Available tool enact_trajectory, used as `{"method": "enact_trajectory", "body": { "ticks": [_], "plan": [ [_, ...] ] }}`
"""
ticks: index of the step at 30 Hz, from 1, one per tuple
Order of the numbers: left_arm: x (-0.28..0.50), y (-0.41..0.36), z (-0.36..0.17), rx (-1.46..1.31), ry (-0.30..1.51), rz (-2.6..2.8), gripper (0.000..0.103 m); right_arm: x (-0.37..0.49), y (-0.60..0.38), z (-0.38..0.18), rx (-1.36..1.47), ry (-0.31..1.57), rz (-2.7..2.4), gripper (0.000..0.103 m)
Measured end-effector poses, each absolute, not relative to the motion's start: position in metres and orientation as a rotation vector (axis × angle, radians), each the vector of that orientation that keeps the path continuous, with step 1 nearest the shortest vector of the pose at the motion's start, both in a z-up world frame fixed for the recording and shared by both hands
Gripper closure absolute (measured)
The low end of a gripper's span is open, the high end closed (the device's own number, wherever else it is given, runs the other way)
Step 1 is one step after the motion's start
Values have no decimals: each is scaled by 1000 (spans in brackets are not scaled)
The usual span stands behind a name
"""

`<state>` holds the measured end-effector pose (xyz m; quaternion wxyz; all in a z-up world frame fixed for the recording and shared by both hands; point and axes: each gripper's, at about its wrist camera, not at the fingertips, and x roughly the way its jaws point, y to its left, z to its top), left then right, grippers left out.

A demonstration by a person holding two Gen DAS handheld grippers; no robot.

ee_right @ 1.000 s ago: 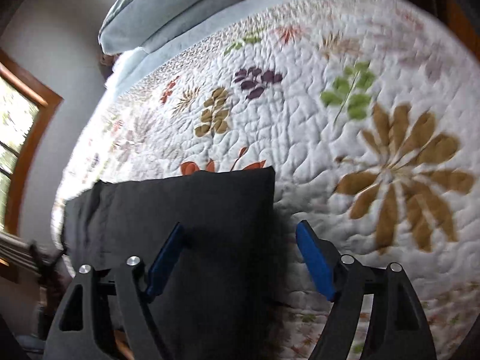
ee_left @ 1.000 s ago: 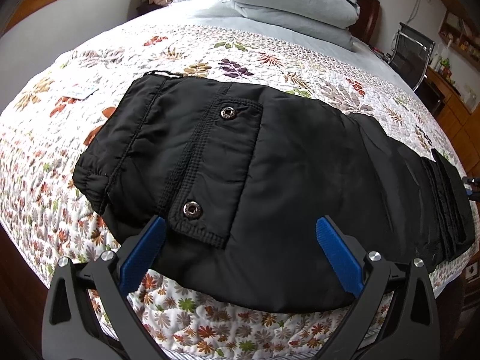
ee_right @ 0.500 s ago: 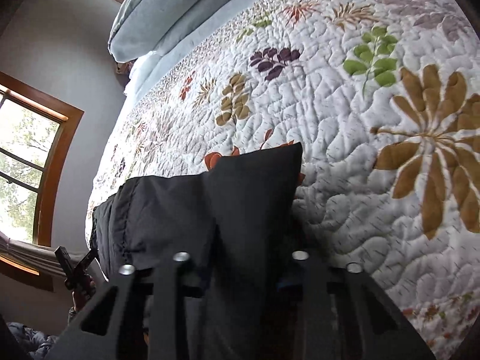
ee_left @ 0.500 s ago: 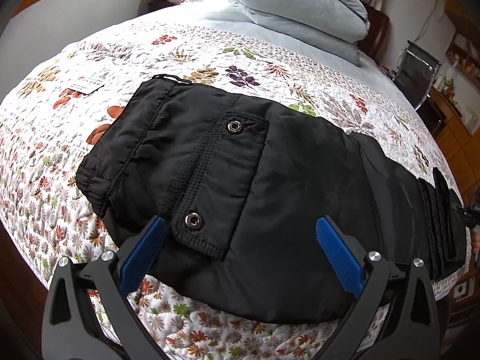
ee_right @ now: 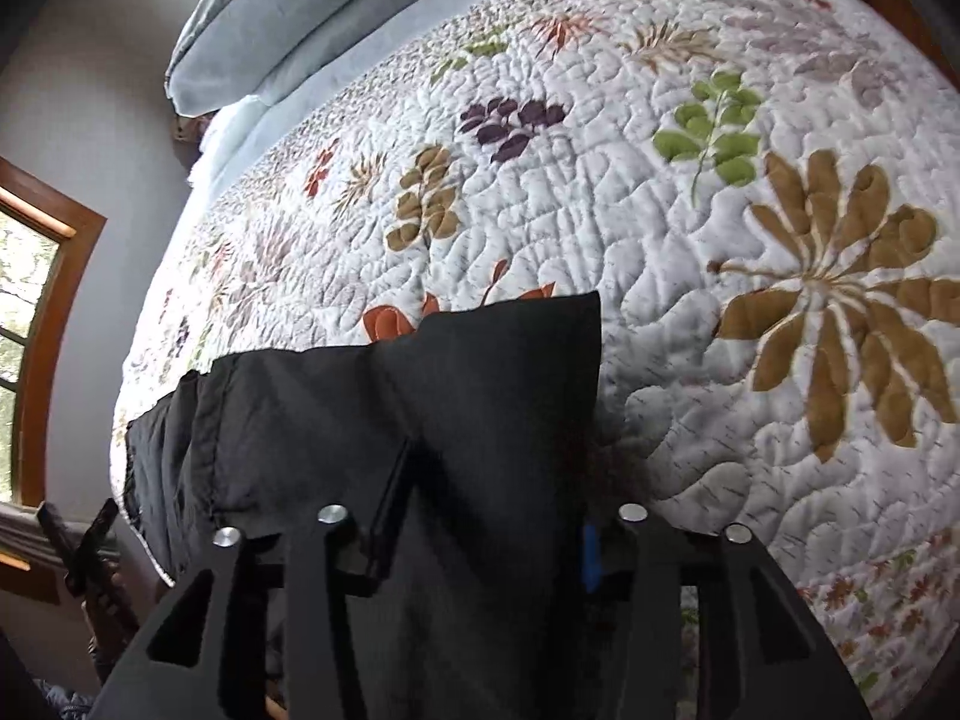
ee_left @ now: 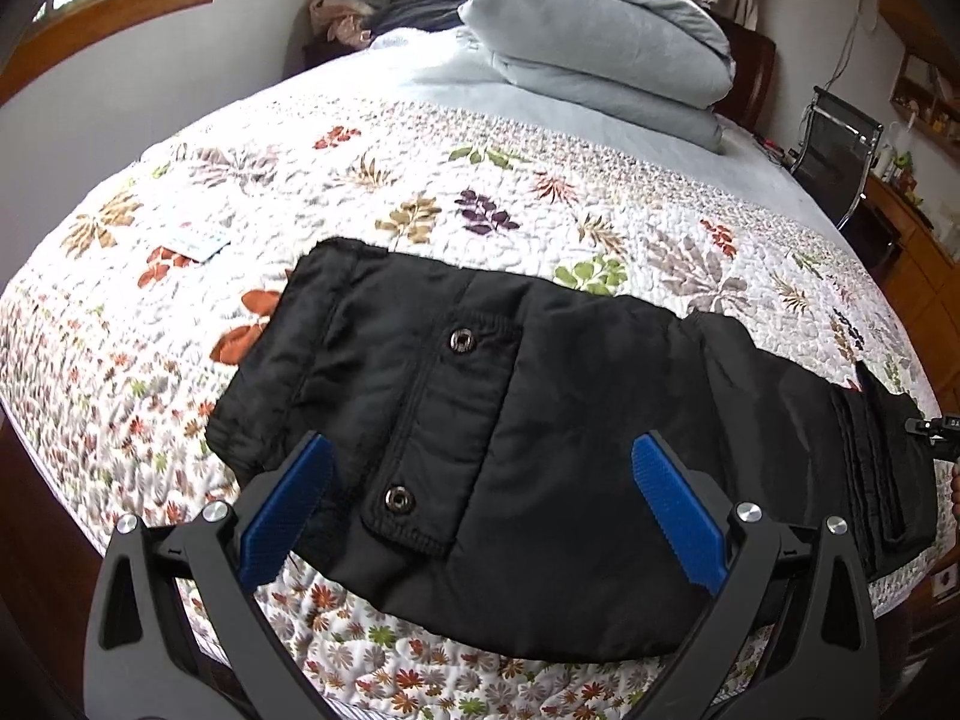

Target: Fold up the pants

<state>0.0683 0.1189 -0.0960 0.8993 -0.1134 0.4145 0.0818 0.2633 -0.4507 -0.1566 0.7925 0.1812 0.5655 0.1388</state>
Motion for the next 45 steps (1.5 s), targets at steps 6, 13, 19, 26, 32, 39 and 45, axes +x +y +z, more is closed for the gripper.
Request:
{"method": "enact_trajectory", "body": {
  "ticks": [6,13,19,26,32,39,45],
  "plan": [
    [65,129,-103,-264,880,186,3,235,-433,-122,238,1111,213,45],
    [58,138,-122,-319,913,223,3,195,-405,-82,165,987,231,39],
    [58,139,-127,-315,923,229,3,160,-341,-84,166,1035,523,38],
    [60,141,-131,-307,937,226,3,114,-261,-99,-68,1037,658,33],
    [59,143,-129,-318,935,213,3,117,-247,-122,-199,1093,586,62],
    [58,145,-130,-329,934,211,3,123,-258,-125,-88,1117,617,95],
    [58,144,-131,-321,936,213,3,115,-248,-107,-71,1076,716,97]
  ]
}}
